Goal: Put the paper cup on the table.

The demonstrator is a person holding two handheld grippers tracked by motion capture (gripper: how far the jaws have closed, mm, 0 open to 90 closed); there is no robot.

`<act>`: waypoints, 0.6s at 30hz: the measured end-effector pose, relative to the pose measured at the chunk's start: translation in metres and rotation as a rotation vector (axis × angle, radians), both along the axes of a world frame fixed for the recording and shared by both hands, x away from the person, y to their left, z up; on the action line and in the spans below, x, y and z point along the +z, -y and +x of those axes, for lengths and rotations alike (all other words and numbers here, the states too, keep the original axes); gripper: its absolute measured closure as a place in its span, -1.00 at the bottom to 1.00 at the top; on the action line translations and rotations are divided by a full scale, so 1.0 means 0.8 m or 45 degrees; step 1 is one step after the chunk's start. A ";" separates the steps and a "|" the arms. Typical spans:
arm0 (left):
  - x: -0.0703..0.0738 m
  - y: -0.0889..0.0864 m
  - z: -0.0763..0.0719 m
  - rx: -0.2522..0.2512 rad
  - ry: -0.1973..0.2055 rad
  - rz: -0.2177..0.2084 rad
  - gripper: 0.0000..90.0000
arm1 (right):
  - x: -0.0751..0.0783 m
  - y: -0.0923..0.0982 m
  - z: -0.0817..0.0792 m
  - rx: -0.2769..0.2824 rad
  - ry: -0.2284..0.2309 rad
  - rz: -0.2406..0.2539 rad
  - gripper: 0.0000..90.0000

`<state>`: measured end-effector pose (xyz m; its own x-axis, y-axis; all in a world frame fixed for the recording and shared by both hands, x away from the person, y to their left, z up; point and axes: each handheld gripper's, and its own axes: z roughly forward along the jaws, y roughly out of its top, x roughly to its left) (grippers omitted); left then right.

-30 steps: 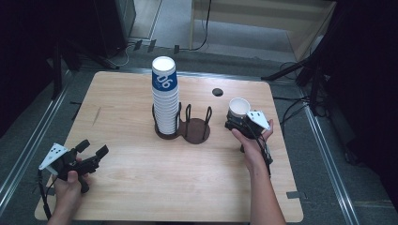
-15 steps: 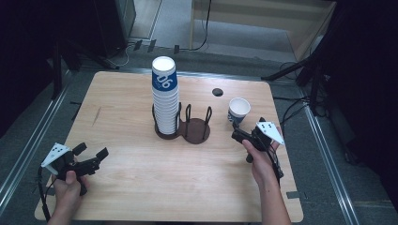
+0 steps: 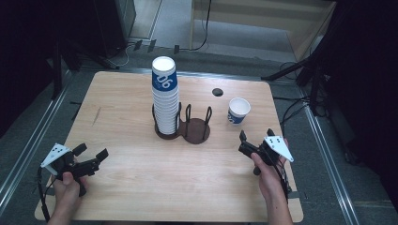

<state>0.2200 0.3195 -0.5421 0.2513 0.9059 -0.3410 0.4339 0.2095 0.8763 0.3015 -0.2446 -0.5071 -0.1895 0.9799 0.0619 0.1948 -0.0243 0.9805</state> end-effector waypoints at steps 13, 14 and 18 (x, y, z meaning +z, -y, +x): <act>-0.001 0.003 0.000 0.003 -0.008 0.023 -1.00 | -0.016 0.023 -0.037 -0.040 -0.015 -0.023 -1.00; -0.001 0.003 0.001 0.004 -0.009 0.022 -1.00 | -0.016 0.025 -0.039 -0.046 -0.013 -0.024 -1.00; -0.001 0.003 0.001 0.005 -0.011 0.021 -1.00 | -0.020 0.032 -0.047 -0.060 -0.025 -0.021 -1.00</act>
<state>0.2207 0.3170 -0.5428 0.2446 0.9125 -0.3279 0.4409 0.1965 0.8758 0.2635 -0.2698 -0.5232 -0.1423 0.9886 0.0491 0.2131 -0.0178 0.9769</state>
